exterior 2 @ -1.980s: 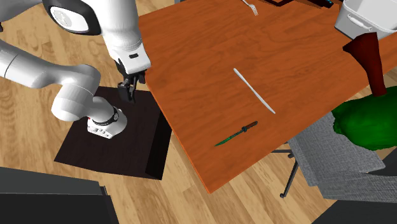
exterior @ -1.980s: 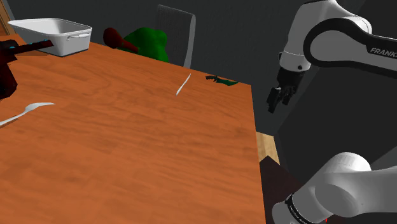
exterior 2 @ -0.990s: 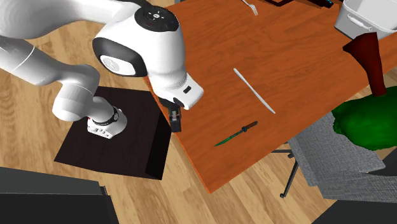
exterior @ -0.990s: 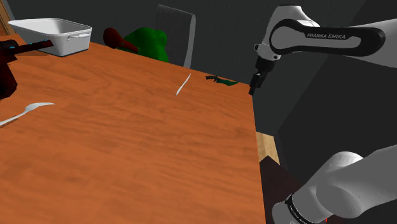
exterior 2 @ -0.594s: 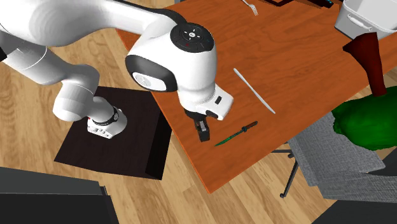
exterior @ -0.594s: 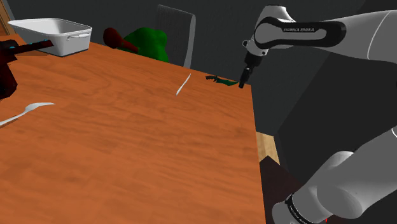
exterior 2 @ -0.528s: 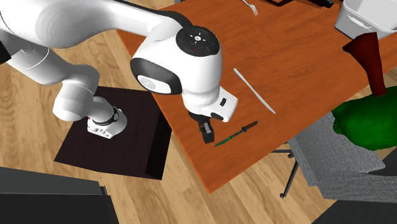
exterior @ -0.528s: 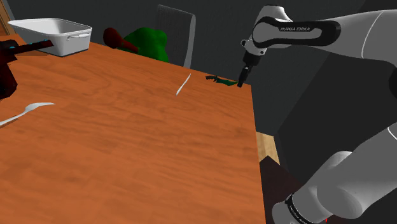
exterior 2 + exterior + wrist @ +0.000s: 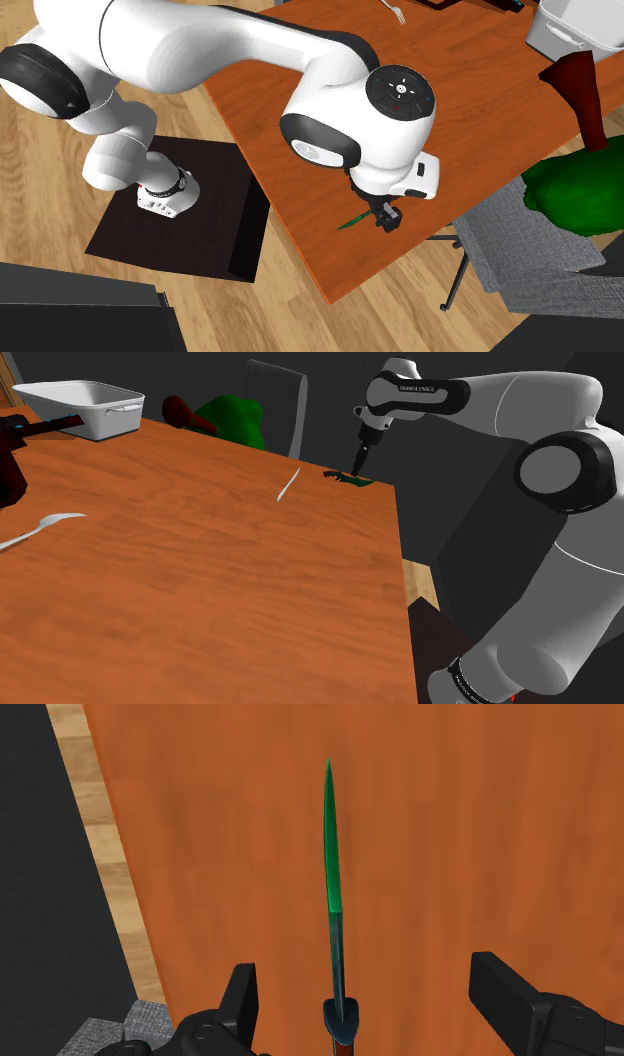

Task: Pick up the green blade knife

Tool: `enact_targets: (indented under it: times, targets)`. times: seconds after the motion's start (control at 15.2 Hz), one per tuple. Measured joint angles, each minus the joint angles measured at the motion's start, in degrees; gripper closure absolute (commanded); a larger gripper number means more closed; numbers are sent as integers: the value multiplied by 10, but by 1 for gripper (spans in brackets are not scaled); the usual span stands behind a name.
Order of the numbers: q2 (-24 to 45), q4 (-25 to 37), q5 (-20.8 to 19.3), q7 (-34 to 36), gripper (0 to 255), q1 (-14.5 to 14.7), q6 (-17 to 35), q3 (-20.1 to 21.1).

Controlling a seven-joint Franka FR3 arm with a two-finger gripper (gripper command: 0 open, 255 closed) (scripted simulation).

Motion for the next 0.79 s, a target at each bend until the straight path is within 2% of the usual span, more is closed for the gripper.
enact_targets:
  times: [0.13,0.59,0.66,0.79]
  targets:
    - [24,27,11,-18,0,-4,-3,3]
    - [32,-10,17,-29,0,-4,43,5]
    - [33,-12,17,-29,255,-4,46,5]
    - [33,-14,18,-29,255,-4,48,5]
